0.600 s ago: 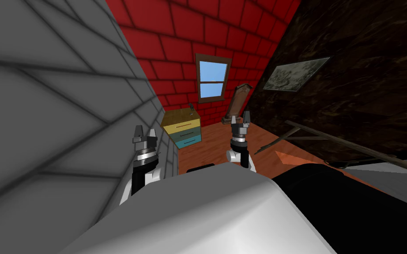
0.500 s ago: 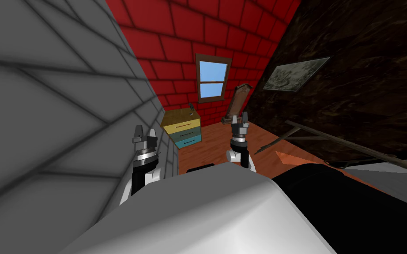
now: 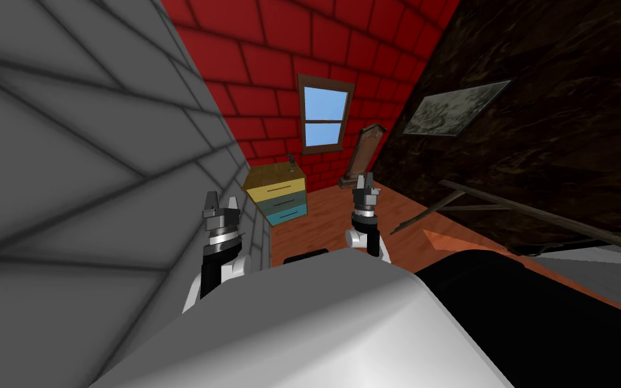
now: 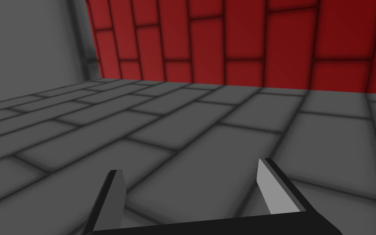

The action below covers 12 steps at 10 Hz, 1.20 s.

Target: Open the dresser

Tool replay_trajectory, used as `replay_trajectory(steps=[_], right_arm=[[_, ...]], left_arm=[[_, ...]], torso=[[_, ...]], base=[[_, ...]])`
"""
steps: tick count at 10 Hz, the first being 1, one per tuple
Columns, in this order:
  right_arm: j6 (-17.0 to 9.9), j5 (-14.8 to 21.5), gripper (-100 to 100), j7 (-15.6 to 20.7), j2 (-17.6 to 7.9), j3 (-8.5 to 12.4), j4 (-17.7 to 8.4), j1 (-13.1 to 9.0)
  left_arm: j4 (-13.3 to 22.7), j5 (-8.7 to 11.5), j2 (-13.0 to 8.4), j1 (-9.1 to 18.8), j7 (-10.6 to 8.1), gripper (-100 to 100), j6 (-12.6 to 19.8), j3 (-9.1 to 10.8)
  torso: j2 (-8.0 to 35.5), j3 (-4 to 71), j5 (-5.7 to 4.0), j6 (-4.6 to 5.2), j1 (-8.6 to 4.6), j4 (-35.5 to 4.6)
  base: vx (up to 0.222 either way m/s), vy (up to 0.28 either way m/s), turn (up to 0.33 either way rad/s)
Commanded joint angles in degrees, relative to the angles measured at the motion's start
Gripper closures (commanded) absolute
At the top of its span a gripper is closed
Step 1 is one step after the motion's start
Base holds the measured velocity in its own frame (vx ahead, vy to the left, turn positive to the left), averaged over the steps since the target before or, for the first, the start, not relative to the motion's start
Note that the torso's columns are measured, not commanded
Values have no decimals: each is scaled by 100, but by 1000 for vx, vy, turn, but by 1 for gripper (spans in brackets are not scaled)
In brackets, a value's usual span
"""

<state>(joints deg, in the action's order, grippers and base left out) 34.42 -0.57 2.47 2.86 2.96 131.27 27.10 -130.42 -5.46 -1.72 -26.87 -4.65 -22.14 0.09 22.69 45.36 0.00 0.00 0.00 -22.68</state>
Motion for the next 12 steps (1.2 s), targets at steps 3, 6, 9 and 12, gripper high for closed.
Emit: replay_trajectory(steps=[3,6,9,12], right_arm=[[0,0,0,0,0,0,0,0],[0,0,0,0,0,0,-2,2],[0,0,0,0,0,0,-2,2],[0,0,0,0,0,0,-2,3]], left_arm=[[0,0,0,0,0,0,0,0],[335,16,-405,21,-2,-100,-310,26],[751,36,-556,43,-5,-100,-702,60],[1241,60,-656,67,-11,-100,-1194,104]], torso=[[1270,2537,0,0,0,-1269],[1920,3901,1,0,2,-1931],[1955,3923,-2,0,-7,-1958],[1955,3924,1,0,3,-1958]], base=[[0,0,0],[73,-2,4],[116,-22,6],[160,-16,8]])
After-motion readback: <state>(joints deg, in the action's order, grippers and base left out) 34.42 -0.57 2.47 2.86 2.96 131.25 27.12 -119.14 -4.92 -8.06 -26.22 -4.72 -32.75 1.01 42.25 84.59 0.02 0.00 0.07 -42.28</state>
